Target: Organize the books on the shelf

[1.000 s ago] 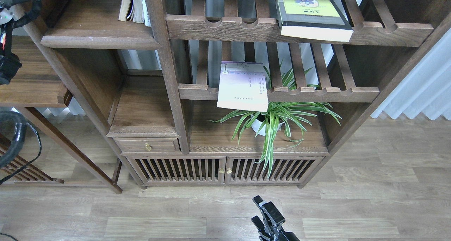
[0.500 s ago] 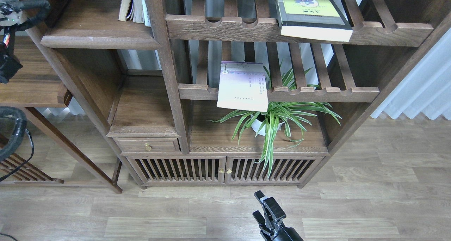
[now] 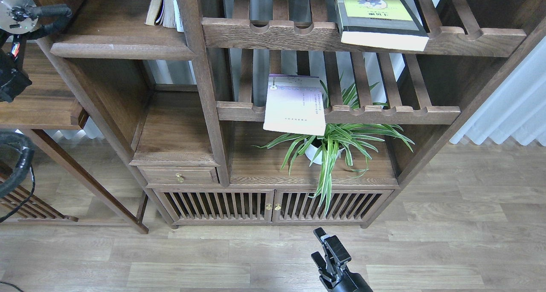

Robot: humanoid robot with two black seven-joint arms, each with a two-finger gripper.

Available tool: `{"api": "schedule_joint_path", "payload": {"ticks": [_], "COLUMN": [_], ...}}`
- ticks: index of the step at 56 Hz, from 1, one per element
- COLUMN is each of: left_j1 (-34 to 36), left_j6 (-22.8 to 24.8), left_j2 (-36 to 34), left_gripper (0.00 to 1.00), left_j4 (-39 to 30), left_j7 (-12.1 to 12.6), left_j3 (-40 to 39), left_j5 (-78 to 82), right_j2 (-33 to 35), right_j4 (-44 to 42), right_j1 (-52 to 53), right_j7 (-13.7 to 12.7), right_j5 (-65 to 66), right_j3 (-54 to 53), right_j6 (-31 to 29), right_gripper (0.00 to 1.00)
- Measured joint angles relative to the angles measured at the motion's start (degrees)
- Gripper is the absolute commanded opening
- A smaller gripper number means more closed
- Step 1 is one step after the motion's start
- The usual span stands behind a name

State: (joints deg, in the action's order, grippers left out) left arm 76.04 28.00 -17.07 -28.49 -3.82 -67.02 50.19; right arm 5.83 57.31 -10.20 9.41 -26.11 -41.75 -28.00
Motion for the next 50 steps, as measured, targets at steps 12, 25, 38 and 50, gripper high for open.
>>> {"api": "schedule_joint_path", "payload": {"ticks": [12, 25, 38, 50], "left_j1": [0.76, 0.66, 0.54, 0.84], "left_j6": [0.00, 0.01, 0.01, 0.01], "left_j2": [-5.22, -6.16, -6.95, -8.77], "left_gripper": [0.06, 0.06, 0.06, 0.06], "left_j4": [-2.65, -4.97, -6.43, -8.57], "left_j7": [0.59, 1.22, 2.97, 5.30], "left_j3": [0.06, 0.24, 0.10, -1.06], "left_j5": [2.41, 7.25, 12.83, 17.71], "right_j2": [0.04, -0.06, -0.03, -0.02], "right_j4": [0.08, 0.25, 0.47, 0.61], "right_j1": [-0.04, -0.02, -0.08, -0.07], "right_j7": [0.00, 0.00, 0.00, 0.00], "right_j5": [0.00, 0.00, 0.00, 0.00], "right_j3": [-0.09, -0.40, -0.44, -0.44], "right_j6": [0.00, 0.00, 0.00, 0.00], "right_gripper": [0.99, 0.99, 0.99, 0.99]}}
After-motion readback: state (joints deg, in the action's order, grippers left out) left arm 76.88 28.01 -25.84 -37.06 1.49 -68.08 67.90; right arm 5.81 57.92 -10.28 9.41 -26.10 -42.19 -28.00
